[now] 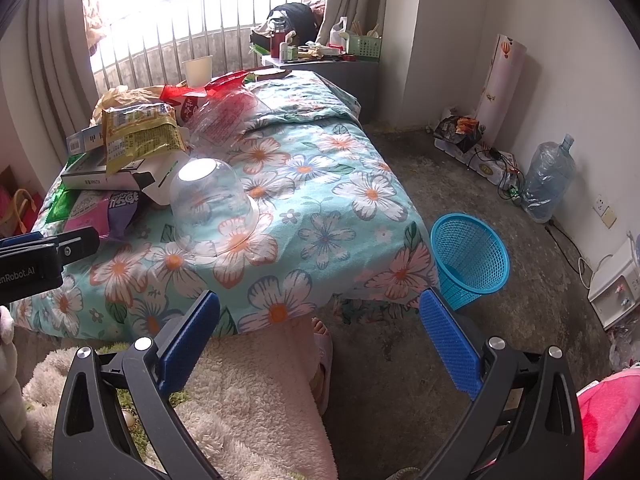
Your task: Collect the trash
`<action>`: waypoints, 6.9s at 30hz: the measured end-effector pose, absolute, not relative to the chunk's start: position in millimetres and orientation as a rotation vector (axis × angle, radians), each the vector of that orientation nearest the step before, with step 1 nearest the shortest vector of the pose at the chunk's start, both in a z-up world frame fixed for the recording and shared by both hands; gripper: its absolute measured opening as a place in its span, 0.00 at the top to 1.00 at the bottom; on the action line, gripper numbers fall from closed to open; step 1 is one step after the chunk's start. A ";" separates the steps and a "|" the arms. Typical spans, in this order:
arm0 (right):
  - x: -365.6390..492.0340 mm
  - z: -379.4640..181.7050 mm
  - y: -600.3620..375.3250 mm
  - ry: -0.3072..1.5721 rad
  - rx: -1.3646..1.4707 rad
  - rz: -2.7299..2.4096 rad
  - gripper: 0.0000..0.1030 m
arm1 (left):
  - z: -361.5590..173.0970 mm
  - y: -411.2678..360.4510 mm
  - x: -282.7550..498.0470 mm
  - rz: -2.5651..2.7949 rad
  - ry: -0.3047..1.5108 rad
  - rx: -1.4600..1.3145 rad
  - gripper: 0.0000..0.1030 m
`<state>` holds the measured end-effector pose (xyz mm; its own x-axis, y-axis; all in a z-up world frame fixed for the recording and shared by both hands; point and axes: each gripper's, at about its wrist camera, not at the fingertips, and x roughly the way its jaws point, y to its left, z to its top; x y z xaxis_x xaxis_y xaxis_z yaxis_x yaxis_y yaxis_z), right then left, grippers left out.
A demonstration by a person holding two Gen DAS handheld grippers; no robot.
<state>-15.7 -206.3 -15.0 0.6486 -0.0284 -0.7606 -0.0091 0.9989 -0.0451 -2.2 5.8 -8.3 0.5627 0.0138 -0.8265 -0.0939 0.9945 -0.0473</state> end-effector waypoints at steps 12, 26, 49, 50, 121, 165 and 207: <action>-15.8 -13.7 -207.2 0.864 -0.042 -0.010 0.05 | -7.8 6.0 -1.6 0.070 0.975 -0.088 0.09; -15.1 -15.2 -207.4 0.869 -0.040 -0.008 0.05 | -9.1 8.9 -2.2 0.071 0.980 -0.089 0.09; -14.8 -16.1 -207.5 0.871 -0.034 -0.005 0.05 | -9.7 10.4 -1.9 0.073 0.980 -0.086 0.09; -14.6 -16.1 -207.6 0.871 -0.035 -0.005 0.05 | -9.8 10.7 -2.1 0.073 0.980 -0.086 0.09; 92.0 -56.8 -150.0 0.909 0.147 0.305 0.29 | -6.5 78.7 105.4 -0.334 0.780 -0.323 0.83; 46.0 -10.1 -425.6 0.580 0.502 -0.287 0.29 | 77.5 -182.9 177.2 -0.684 0.754 -0.024 0.89; 126.2 -62.6 -537.2 0.572 0.632 -0.447 0.12 | 7.5 -357.8 247.9 -0.932 0.887 0.144 0.38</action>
